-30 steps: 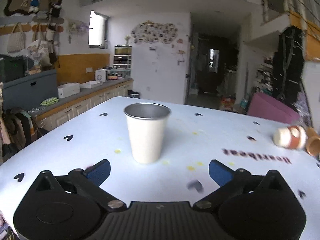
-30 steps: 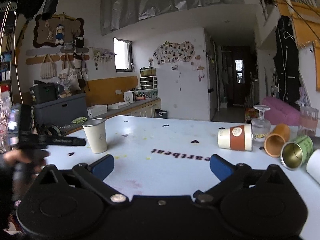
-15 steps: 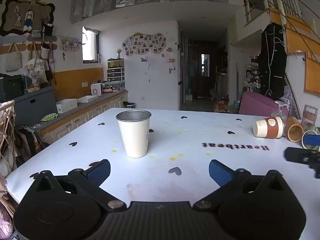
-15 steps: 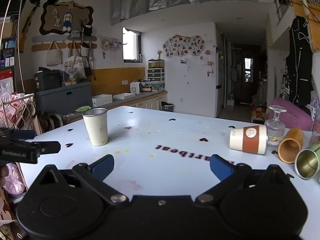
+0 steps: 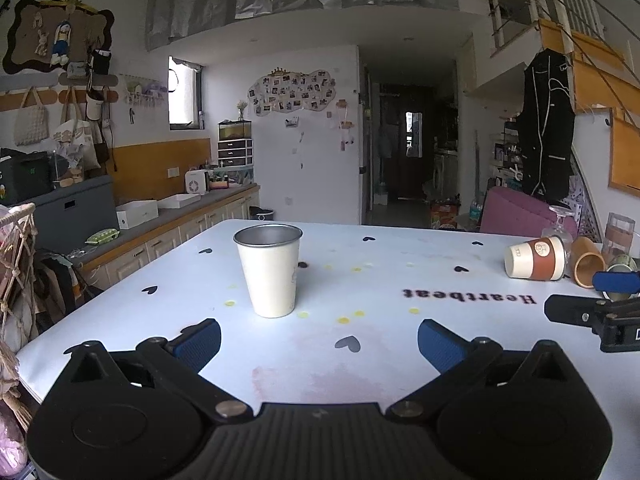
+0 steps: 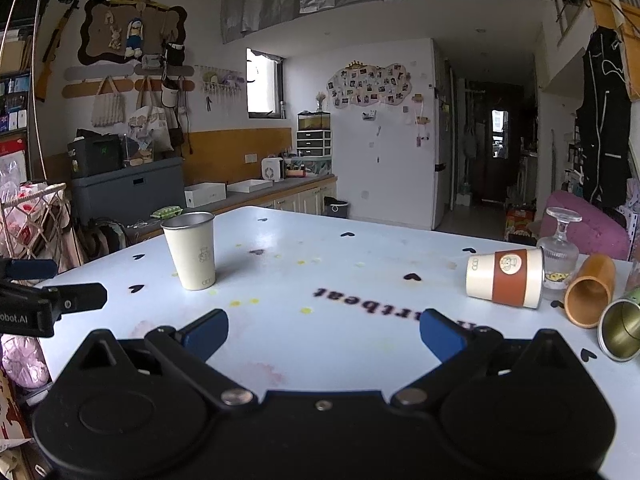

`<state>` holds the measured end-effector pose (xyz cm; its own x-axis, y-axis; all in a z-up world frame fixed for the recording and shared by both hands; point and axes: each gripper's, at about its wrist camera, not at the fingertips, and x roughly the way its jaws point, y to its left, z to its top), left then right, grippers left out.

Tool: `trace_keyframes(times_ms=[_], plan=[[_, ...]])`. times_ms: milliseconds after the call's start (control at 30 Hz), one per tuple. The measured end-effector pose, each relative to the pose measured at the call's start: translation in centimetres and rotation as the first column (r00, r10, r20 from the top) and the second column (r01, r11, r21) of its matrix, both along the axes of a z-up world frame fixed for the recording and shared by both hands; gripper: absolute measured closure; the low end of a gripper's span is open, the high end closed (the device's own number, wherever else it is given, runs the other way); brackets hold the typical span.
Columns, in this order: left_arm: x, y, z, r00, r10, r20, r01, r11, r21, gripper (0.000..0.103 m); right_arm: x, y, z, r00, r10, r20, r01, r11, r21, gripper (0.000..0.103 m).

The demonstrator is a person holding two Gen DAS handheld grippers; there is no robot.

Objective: Flip cup upright

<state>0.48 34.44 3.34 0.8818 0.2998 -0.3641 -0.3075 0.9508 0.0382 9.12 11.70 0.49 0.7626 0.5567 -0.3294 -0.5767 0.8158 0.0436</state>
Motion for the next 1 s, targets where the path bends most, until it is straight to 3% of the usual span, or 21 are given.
trace_keyframes(times_ms=[1000], plan=[[-0.21, -0.11, -0.04, 1.0, 0.002, 0.008, -0.002, 1.0, -0.005, 0.0, 0.42, -0.08, -0.42, 1.0, -0.006, -0.016, 0.006, 1.0, -0.011, 0.0]])
